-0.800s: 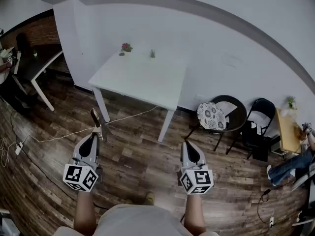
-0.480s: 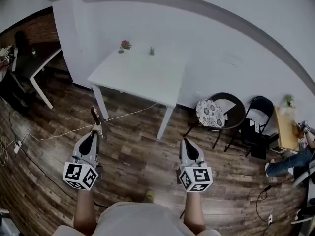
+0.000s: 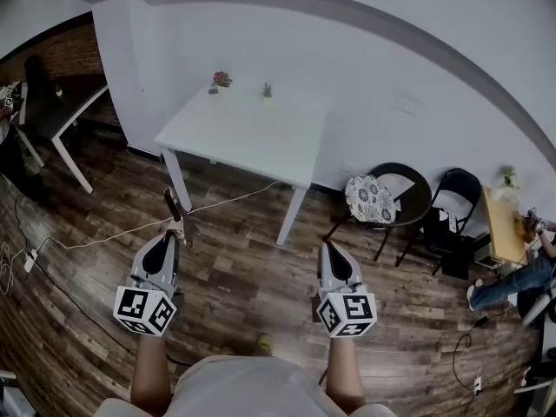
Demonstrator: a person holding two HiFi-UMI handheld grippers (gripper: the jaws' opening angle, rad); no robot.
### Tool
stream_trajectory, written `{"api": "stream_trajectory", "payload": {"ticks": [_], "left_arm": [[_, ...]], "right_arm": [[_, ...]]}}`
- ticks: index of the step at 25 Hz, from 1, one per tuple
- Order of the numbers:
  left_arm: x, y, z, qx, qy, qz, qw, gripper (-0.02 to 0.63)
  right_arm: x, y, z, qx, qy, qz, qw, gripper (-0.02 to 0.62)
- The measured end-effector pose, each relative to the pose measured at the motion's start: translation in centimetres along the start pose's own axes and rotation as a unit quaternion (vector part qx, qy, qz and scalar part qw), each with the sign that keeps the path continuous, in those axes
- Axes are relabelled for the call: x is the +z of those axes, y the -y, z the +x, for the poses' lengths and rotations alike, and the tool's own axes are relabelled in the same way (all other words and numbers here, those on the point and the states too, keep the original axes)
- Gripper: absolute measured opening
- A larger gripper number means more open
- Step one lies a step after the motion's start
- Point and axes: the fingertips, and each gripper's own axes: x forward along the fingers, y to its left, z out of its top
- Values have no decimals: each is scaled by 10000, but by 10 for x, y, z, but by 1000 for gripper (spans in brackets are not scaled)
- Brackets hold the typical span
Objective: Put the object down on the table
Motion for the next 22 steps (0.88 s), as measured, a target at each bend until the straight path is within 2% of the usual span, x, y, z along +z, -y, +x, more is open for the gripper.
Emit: {"api": "stream_trajectory", "payload": {"ticks": [15, 22], "left_arm": [[-13, -33, -30, -118, -63, -139, 9998, 9], [-20, -40, -18, -119, -111, -158, 9997, 10]], "right_arm": [[-15, -52, -3, -54, -111, -84, 9999, 3], [-22, -51, 13, -44, -148, -44, 9999, 3]]}}
